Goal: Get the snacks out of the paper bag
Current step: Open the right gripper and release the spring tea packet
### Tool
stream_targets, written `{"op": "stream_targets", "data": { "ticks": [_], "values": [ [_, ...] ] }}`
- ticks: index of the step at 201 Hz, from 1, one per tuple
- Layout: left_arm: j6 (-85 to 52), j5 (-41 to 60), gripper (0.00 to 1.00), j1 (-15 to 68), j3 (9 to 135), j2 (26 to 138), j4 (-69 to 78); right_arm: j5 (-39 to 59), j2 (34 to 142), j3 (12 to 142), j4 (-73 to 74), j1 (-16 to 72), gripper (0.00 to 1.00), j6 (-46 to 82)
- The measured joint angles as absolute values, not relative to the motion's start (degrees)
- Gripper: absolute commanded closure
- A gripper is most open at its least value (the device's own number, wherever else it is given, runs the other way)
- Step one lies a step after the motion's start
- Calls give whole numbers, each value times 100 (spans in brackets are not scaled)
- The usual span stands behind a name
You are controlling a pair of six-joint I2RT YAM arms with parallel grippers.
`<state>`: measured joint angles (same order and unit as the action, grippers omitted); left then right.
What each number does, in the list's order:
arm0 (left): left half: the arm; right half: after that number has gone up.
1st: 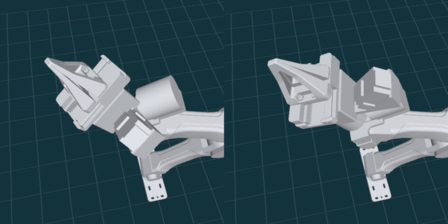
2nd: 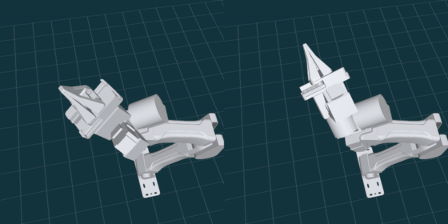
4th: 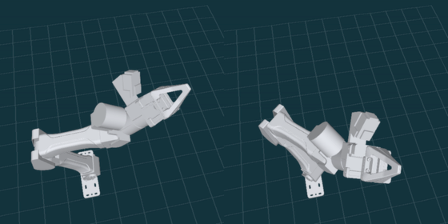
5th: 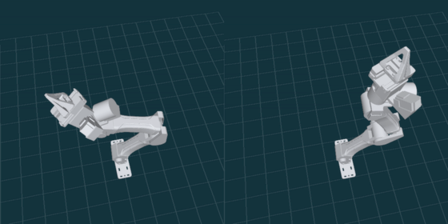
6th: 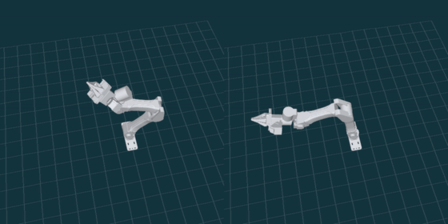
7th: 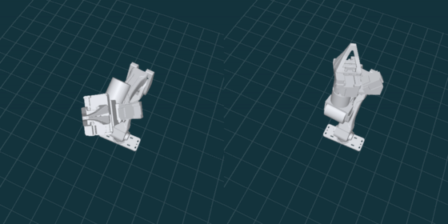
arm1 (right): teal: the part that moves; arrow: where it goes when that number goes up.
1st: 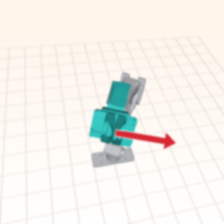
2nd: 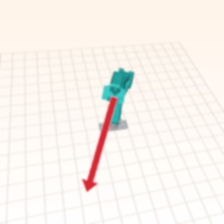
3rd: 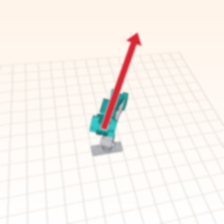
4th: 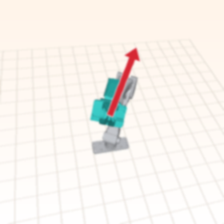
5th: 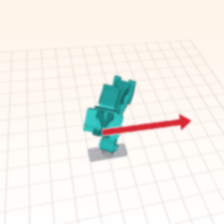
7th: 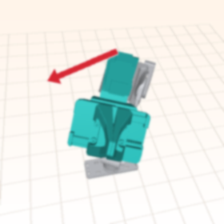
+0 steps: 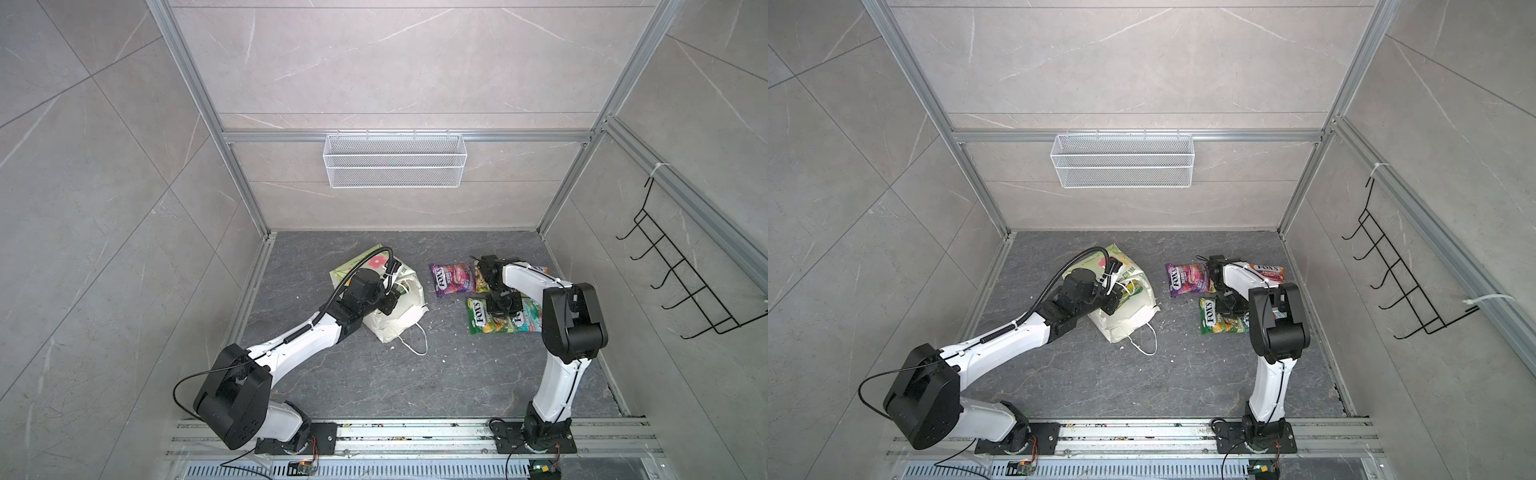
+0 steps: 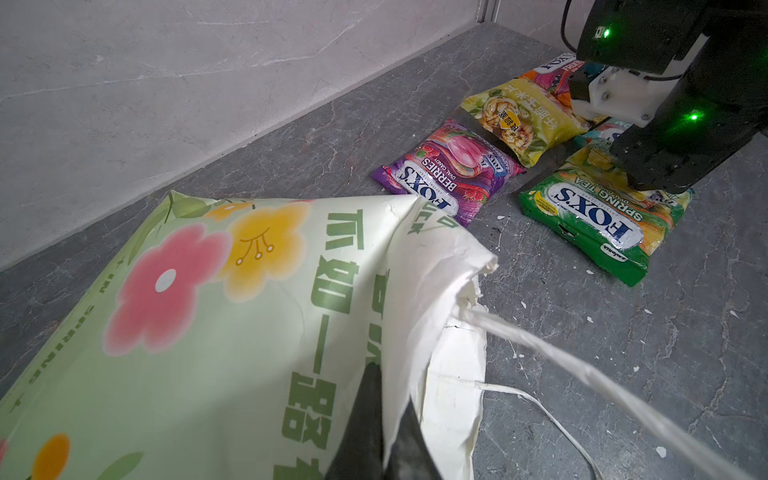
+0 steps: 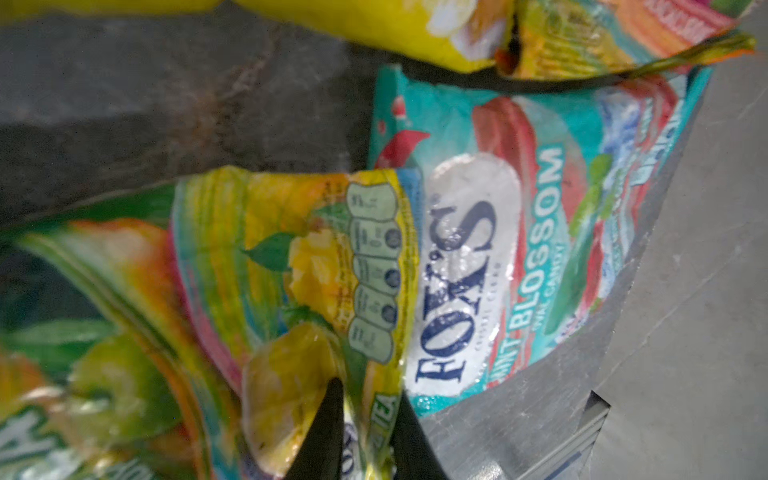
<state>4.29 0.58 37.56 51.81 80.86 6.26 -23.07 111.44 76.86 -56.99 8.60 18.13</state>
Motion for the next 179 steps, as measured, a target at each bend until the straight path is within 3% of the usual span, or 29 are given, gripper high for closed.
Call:
{"op": "stream_targets", "data": {
  "ticks": [74,119,146,179],
  "values": [
    [429,62,100,3756,5186,8044,598,-2246,11010,7806,-5863,731,63,1846],
    [432,110,100,3756,5282,8044,554,-1708,9990,7957,-5874,735,60,1846],
    [432,163,100,3756,5380,8049,508,-786,8973,7717,-5354,794,63,1892],
    [432,185,100,3756,5520,8119,495,897,7570,6233,-3400,1527,68,2606]
  ]
}}
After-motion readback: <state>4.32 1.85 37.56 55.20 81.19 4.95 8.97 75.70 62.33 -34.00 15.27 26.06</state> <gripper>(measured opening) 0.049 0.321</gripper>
